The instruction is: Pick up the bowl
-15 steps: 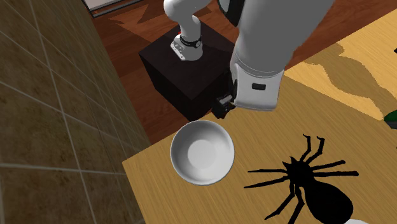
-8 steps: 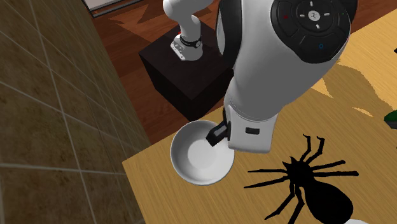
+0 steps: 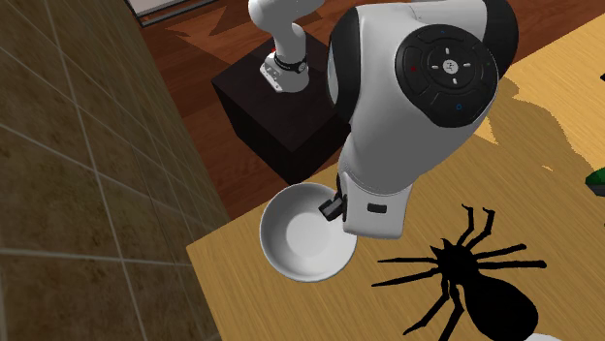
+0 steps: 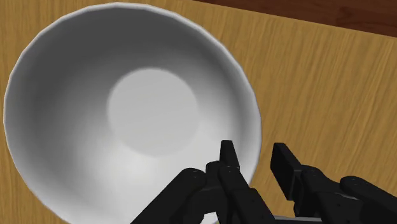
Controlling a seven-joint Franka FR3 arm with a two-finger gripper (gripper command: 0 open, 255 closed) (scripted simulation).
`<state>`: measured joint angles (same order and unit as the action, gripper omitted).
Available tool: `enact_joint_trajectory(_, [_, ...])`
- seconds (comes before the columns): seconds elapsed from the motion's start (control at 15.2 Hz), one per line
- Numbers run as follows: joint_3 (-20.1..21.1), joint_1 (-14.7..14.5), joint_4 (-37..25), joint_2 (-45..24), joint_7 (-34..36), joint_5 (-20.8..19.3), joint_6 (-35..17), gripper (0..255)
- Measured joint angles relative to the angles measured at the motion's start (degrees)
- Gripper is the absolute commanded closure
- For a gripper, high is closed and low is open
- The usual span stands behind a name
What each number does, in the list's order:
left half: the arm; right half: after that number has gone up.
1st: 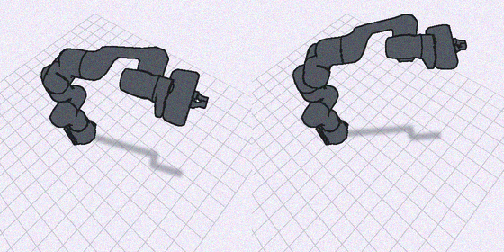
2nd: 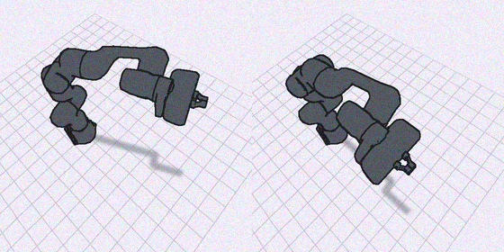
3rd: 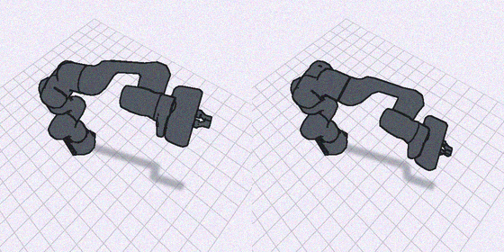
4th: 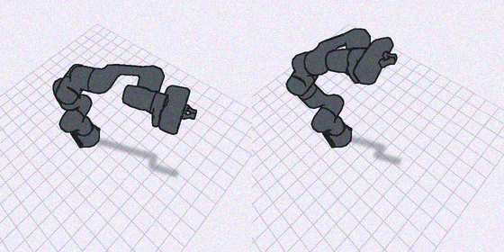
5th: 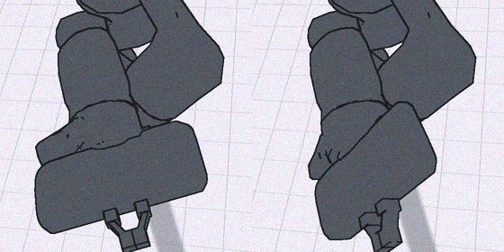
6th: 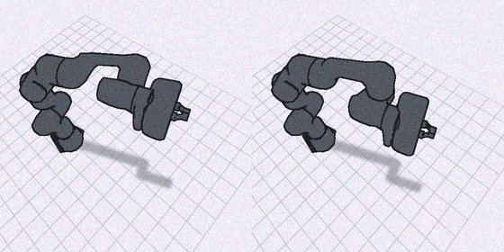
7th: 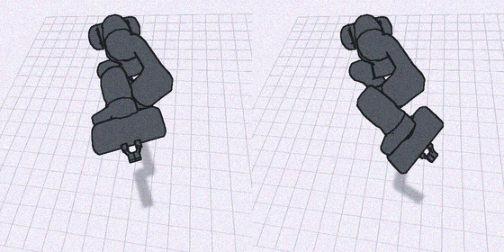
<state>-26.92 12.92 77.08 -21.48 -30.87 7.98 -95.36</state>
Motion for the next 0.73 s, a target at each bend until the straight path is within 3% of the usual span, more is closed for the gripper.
enact_joint_trajectory(0.73, [0.0,0.2,-2.2,-0.4,0.1,0.1,1.7,255])
